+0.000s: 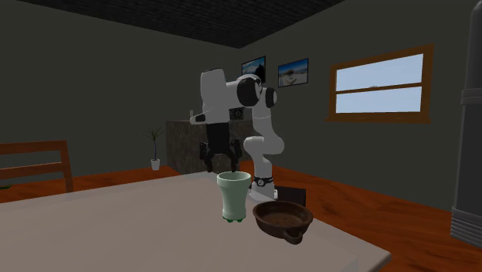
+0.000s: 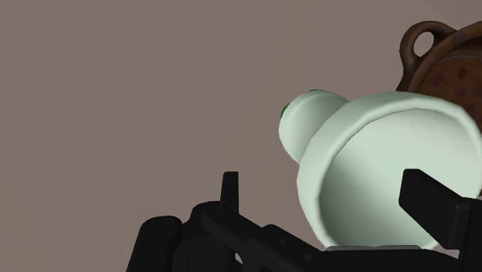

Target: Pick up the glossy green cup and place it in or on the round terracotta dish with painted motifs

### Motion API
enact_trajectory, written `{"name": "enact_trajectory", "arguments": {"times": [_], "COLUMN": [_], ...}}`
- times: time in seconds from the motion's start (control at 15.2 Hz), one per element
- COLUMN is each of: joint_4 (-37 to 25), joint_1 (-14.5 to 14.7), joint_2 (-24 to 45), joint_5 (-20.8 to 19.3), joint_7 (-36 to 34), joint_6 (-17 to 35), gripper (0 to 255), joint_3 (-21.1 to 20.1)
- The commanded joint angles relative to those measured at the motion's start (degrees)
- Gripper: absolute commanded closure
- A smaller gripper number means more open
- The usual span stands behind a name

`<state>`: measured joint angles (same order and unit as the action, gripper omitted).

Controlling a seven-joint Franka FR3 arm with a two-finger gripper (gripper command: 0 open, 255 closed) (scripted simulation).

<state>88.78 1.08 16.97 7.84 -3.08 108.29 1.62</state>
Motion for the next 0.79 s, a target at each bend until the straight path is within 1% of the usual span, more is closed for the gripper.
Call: {"name": "enact_trajectory", "arguments": {"times": [0.0,0.2,0.73], "joint_4": [0.8,2.7,2.7], "joint_1": [0.1,0.3,0.3], "joint_2": [0.5,1.1,1.1], "joint_5": [0.1,0.2,0.2], "joint_7": [-0.1,0.0,0.0], "joint_6": [1.3,3.8,3.8], "gripper": [0,0,0], "joint_3": [-0.1,-0.2,-0.2]}}
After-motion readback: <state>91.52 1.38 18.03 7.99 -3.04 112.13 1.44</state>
